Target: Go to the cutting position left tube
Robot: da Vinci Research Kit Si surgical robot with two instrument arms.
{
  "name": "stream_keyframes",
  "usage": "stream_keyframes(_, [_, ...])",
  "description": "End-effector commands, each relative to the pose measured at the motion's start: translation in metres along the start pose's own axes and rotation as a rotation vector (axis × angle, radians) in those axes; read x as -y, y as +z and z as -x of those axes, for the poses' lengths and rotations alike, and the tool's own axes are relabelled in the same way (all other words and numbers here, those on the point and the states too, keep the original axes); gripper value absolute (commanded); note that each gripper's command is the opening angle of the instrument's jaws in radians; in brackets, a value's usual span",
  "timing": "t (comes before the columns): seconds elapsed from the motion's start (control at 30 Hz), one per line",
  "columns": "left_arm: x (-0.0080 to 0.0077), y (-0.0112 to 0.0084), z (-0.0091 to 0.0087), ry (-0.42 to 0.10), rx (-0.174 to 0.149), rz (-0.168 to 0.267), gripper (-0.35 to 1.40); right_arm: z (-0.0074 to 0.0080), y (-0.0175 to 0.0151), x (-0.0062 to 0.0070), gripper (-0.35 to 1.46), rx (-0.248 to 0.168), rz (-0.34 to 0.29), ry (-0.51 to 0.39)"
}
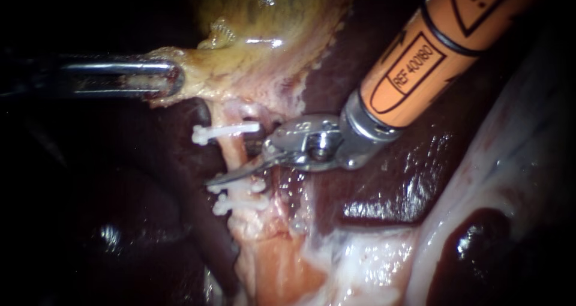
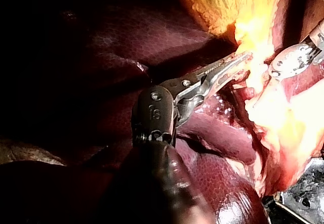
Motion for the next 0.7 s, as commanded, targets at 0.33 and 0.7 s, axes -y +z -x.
stream_keyframes(0.33, [0.0,0.0002,0.0001,0.0,-0.001,-0.002,-0.35,-0.0022,0.0014,0.0025,1.43,-0.084,-0.116,0.077])
stream_keyframes(0.7, [0.0,0.0002,0.0001,0.0,0.0,-0.001,-0.35,-0.0046,0.0005,0.0059,1.43,-0.139,-0.222,0.089])
